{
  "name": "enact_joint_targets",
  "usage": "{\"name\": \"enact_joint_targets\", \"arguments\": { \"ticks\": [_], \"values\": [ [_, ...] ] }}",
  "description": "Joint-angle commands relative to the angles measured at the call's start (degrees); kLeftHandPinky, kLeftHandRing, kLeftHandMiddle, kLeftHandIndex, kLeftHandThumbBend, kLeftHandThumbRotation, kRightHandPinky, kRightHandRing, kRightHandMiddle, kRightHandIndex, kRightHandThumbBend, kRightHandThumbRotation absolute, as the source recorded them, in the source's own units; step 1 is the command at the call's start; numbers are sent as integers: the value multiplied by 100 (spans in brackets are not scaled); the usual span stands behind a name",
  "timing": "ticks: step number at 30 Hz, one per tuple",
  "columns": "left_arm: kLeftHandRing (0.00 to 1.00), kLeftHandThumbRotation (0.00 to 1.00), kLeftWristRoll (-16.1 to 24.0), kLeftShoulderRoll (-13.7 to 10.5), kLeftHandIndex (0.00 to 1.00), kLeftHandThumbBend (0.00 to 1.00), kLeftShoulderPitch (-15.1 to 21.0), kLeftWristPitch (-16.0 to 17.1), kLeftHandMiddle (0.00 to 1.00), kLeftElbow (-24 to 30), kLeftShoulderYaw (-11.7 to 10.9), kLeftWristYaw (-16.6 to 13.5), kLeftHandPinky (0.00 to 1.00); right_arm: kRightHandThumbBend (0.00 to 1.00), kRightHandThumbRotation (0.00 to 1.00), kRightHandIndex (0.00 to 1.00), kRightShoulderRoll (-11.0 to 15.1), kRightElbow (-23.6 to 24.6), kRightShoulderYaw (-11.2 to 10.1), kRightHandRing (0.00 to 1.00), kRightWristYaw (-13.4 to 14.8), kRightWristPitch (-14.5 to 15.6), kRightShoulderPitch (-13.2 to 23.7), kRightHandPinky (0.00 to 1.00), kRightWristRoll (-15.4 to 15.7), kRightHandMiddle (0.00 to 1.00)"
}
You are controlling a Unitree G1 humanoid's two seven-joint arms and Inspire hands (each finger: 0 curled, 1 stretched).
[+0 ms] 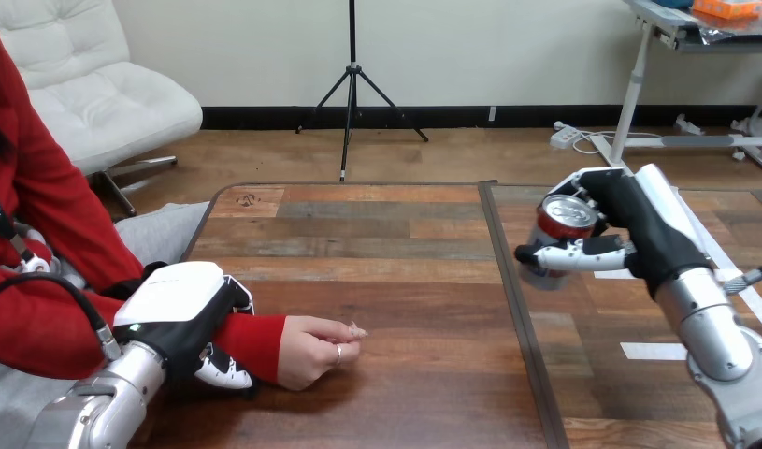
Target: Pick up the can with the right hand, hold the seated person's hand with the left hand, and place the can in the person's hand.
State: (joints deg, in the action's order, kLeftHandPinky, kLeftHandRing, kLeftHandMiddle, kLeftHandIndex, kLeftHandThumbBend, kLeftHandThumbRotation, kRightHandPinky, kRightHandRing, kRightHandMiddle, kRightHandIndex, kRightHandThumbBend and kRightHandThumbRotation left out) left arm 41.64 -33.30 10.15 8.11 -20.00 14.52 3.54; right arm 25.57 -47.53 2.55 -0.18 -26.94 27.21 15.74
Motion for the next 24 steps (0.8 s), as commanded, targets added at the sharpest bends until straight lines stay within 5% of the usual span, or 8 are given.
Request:
{"name": "enact_joint_targets", "arguments": {
  "ticks": [1,24],
  "values": [
    [35,0,-177,21,37,71,139,107,38,420,-90,-33,29,71,0,47,-123,172,13,38,132,-22,384,36,-5,43],
    [35,0,-464,-59,39,73,120,283,39,843,-381,-87,30,73,0,46,-467,-235,180,35,342,-58,639,31,97,41]
  ]
}}
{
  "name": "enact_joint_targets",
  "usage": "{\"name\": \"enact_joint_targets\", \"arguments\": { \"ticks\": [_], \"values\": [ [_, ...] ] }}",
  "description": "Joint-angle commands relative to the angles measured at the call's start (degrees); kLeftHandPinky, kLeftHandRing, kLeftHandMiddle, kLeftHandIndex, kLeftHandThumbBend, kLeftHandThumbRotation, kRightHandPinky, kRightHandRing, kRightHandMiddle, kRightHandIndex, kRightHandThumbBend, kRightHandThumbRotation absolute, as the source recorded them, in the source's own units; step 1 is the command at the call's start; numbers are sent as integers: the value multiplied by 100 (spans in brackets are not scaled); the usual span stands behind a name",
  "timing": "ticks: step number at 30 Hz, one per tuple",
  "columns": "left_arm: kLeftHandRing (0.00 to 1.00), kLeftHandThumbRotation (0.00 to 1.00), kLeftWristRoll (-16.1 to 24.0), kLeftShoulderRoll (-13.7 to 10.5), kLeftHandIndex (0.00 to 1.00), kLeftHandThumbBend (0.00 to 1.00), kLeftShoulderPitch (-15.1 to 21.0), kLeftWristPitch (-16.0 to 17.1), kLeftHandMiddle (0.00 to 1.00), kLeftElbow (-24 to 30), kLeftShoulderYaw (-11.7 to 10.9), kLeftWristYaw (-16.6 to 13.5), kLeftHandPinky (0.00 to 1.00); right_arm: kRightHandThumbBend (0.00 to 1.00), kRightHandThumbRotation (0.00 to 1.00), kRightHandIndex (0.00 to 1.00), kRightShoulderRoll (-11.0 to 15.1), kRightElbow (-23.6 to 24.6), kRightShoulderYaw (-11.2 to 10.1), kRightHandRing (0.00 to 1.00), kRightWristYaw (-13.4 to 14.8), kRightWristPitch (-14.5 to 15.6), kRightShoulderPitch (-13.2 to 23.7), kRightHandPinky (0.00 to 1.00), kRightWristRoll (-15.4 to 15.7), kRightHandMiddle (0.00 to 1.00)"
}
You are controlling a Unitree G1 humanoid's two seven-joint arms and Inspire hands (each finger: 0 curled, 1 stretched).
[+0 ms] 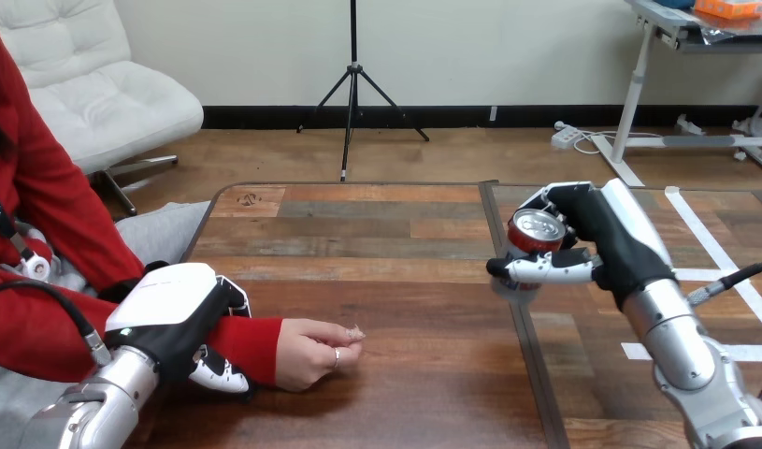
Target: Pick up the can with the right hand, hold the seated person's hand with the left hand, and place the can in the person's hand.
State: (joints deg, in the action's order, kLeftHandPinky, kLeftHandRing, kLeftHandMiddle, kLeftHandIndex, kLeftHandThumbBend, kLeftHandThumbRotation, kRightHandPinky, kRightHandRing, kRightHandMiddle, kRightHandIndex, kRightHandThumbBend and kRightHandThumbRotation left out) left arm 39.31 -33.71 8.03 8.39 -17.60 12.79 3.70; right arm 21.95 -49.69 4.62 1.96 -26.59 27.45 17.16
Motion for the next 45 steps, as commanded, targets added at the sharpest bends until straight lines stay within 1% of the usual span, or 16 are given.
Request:
{"name": "enact_joint_targets", "arguments": {
  "ticks": [1,6,7,15,19,26,30,34,39,45],
  "values": [
    [35,0,-244,-22,38,73,333,252,39,639,-224,-101,30,73,0,46,-133,-52,-28,35,109,-98,632,31,-65,41],
    [34,0,-265,-38,38,73,342,223,38,763,-261,-90,30,72,0,46,-204,-143,-4,33,89,-54,693,28,-55,40],
    [34,0,-261,-43,38,73,346,260,38,780,-275,-132,30,72,0,46,-224,-159,9,33,86,-20,711,28,-41,40],
    [34,0,-251,-56,38,76,374,344,38,863,-345,-242,29,70,0,46,-313,-280,86,35,100,20,799,31,38,41],
    [33,0,-271,-36,38,76,386,357,37,940,-406,-283,29,70,0,46,-341,-400,153,36,136,-82,856,34,100,41],
    [32,0,-314,-16,37,76,414,377,37,1043,-492,-304,28,71,0,46,-413,-551,230,37,193,-132,942,35,136,42],
    [32,0,-354,0,37,76,428,390,37,1091,-539,-309,27,71,0,46,-464,-588,235,37,198,-118,973,34,136,42],
    [32,0,-366,2,37,76,437,330,36,1195,-580,-266,27,70,0,46,-539,-560,211,37,130,4,993,34,78,42],
    [32,0,-381,13,37,75,440,320,37,1271,-623,-284,28,70,0,46,-600,-577,202,37,112,36,1023,34,52,42],
    [33,0,-398,3,37,75,496,417,37,1228,-636,-348,28,70,0,46,-663,-589,220,36,116,111,1074,34,77,42]
  ]
}}
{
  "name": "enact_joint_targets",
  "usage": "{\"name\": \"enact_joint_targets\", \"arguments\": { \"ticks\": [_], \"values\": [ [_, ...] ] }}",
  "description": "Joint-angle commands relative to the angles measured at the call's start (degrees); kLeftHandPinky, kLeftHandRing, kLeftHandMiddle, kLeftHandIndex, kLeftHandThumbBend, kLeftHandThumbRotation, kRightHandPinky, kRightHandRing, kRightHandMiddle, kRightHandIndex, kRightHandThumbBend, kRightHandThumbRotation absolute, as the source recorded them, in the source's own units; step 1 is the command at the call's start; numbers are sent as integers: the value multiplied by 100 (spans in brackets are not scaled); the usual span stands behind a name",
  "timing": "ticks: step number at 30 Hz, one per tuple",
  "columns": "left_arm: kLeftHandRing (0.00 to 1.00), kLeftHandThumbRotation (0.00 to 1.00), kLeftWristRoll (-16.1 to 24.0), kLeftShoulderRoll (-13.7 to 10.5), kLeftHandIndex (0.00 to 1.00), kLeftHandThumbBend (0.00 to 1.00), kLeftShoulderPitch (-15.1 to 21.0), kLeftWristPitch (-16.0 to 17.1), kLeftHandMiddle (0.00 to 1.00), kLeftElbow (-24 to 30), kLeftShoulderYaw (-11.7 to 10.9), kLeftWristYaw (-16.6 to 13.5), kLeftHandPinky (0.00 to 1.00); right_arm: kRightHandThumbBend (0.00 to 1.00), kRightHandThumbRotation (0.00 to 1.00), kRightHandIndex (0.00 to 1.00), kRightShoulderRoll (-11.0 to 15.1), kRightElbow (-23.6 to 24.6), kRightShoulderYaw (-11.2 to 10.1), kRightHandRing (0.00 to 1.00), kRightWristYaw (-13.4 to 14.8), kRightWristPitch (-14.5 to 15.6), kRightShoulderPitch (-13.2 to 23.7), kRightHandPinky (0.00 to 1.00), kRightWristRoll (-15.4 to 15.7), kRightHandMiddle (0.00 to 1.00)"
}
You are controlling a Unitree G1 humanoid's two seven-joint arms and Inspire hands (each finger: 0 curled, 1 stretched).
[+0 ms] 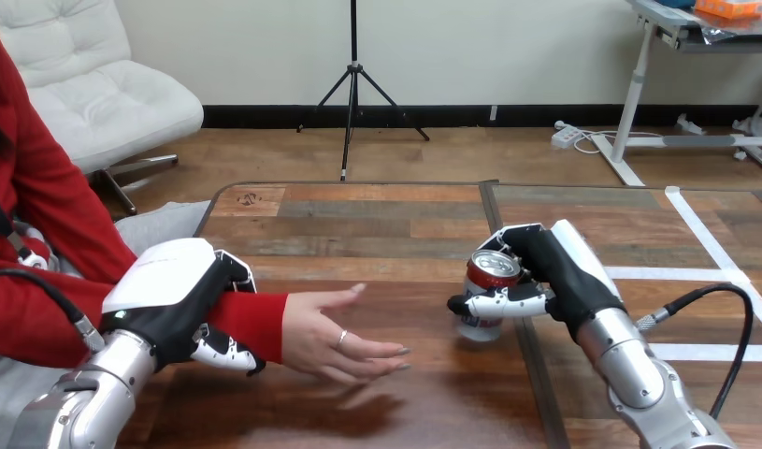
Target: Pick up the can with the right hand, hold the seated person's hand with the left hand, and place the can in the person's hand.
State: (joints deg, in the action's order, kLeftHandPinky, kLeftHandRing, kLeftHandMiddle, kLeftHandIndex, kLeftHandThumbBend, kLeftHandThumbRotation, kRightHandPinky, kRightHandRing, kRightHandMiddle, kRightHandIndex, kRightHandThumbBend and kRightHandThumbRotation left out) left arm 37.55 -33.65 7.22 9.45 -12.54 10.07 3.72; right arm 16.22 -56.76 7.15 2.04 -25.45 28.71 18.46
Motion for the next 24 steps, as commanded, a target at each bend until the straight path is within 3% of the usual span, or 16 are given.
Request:
{"name": "enact_joint_targets", "arguments": {
  "ticks": [1,24],
  "values": [
    [33,0,-229,-10,37,75,593,378,37,688,-366,-393,28,70,0,46,-104,118,-28,36,113,11,960,33,-45,42],
    [32,0,-326,10,37,76,672,507,37,732,-391,-480,28,69,0,46,-251,196,57,36,24,95,1097,32,-71,41]
  ]
}}
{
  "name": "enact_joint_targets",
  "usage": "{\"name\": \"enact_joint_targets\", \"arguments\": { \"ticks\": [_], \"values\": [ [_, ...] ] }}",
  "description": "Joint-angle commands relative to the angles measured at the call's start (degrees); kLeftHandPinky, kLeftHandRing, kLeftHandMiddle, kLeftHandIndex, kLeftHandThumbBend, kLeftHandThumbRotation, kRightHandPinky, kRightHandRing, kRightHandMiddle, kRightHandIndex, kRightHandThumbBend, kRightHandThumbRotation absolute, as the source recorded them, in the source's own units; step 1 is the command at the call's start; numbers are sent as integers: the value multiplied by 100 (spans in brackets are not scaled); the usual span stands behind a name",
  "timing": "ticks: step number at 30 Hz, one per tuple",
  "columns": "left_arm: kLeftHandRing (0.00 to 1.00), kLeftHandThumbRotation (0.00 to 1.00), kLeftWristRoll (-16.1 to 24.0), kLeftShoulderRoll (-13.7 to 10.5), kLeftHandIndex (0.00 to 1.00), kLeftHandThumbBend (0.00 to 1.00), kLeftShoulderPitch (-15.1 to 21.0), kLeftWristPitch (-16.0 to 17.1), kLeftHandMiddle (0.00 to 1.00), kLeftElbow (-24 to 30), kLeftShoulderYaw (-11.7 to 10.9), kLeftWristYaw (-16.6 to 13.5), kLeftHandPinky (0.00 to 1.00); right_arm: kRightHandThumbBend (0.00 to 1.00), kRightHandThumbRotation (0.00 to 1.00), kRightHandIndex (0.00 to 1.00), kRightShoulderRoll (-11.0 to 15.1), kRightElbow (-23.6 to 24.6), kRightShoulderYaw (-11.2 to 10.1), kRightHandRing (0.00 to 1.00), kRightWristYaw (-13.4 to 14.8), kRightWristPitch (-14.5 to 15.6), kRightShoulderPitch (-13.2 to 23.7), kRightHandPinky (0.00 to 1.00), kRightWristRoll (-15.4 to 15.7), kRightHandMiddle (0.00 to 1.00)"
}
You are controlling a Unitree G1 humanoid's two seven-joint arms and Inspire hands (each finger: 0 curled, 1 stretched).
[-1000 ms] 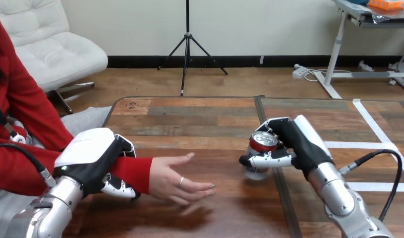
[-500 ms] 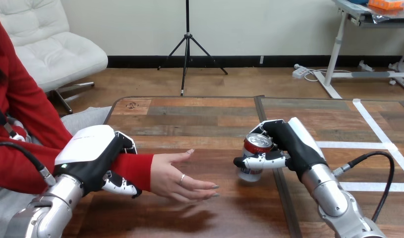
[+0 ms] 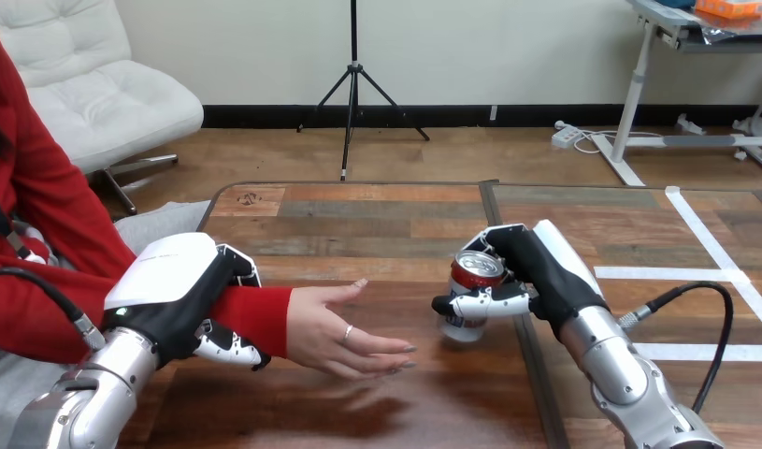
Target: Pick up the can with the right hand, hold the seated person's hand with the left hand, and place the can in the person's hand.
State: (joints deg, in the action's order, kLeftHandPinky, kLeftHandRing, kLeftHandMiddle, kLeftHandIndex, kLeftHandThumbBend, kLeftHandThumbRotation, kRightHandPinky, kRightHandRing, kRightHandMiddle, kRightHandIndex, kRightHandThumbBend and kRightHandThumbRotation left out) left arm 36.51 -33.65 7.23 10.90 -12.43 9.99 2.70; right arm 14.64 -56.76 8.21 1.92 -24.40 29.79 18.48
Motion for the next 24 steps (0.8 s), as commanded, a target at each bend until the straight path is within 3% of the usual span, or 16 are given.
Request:
{"name": "enact_joint_targets", "arguments": {
  "ticks": [1,24],
  "values": [
    [32,0,-233,13,37,76,675,376,37,707,-383,-384,28,69,0,46,-106,216,-46,36,25,3,993,33,-76,41],
    [32,0,-251,104,36,74,718,435,36,641,-389,-402,27,69,0,46,-327,564,-24,36,-135,82,1057,33,-108,41]
  ]
}}
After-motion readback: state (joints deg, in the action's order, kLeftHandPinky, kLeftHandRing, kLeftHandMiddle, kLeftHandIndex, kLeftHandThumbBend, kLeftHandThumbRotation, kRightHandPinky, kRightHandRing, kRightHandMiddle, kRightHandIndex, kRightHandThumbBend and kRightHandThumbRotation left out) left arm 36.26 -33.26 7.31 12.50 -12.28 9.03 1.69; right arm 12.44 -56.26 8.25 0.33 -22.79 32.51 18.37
